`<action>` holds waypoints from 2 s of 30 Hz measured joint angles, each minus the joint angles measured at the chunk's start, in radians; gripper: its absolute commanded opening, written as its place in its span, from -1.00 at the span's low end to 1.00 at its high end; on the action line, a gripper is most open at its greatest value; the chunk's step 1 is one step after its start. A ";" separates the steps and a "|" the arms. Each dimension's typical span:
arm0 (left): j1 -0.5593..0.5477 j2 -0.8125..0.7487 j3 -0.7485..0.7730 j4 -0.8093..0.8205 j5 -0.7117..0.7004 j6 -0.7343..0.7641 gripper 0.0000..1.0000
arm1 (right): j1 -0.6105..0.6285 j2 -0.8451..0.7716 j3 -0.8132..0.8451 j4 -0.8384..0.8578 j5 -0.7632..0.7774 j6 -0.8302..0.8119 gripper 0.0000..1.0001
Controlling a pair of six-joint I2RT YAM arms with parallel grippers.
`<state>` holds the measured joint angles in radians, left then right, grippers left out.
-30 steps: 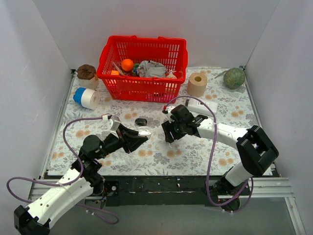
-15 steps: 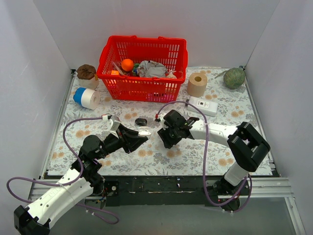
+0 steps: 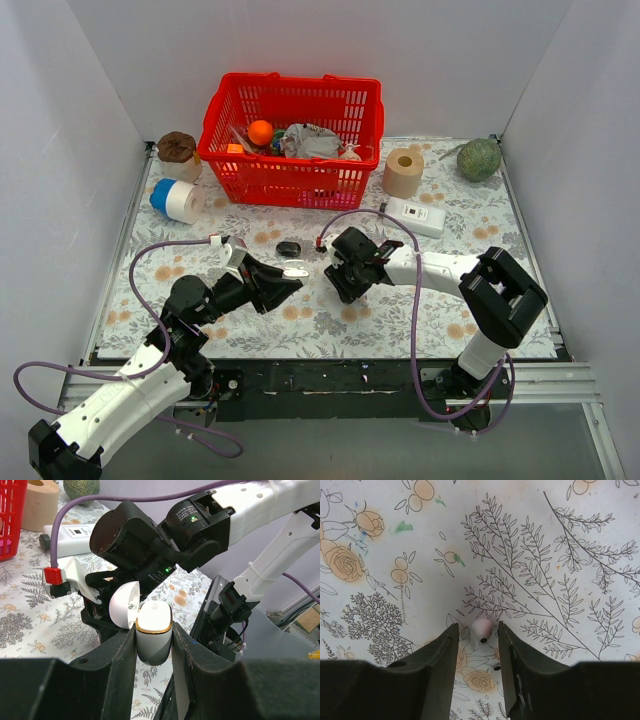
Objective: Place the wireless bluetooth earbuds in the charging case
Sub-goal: Pick up the earbud from the center of the board, then place the earbud in the charging case.
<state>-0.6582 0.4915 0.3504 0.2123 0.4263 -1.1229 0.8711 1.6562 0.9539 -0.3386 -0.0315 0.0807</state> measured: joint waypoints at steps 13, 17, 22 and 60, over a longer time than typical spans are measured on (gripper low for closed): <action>0.000 0.000 0.000 -0.003 0.001 0.000 -1.00 | 0.029 0.000 0.000 0.000 0.013 -0.006 -0.47; 0.000 0.000 0.000 -0.003 0.001 0.000 -1.00 | 0.029 0.000 0.000 0.000 0.015 -0.005 -0.67; 0.000 0.000 0.000 -0.003 0.001 0.000 -1.00 | 0.029 -0.001 0.000 0.006 0.018 -0.001 -0.97; 0.000 0.398 0.072 0.538 -0.042 0.030 -1.00 | -0.164 -0.808 -0.185 0.629 -0.248 0.267 -0.97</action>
<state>-0.6582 0.8894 0.4229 0.7502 0.3847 -1.0927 0.7074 0.8478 0.7685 0.2905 -0.2798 0.3473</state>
